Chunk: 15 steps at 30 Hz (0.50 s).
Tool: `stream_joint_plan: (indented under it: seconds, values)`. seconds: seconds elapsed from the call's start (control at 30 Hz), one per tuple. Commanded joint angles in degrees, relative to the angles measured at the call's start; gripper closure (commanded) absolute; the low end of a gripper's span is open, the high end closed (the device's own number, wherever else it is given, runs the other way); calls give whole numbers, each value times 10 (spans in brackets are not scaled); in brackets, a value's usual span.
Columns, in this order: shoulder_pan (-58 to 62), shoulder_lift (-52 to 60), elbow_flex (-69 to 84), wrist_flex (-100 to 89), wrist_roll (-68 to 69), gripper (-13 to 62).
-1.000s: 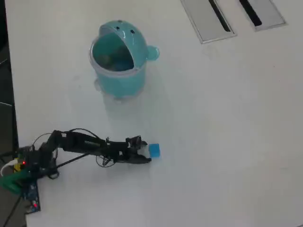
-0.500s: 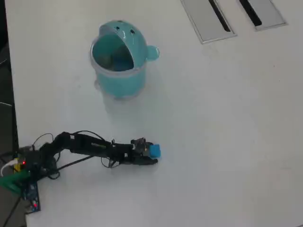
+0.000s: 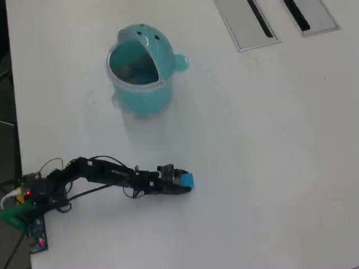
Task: Grasp RGB lego blocks and put them in the bin one by one.
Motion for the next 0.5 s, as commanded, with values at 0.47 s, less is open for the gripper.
stream_joint_plan:
  seconds: [0.47]
  values:
    - [-161, 333, 200, -136, 126, 331]
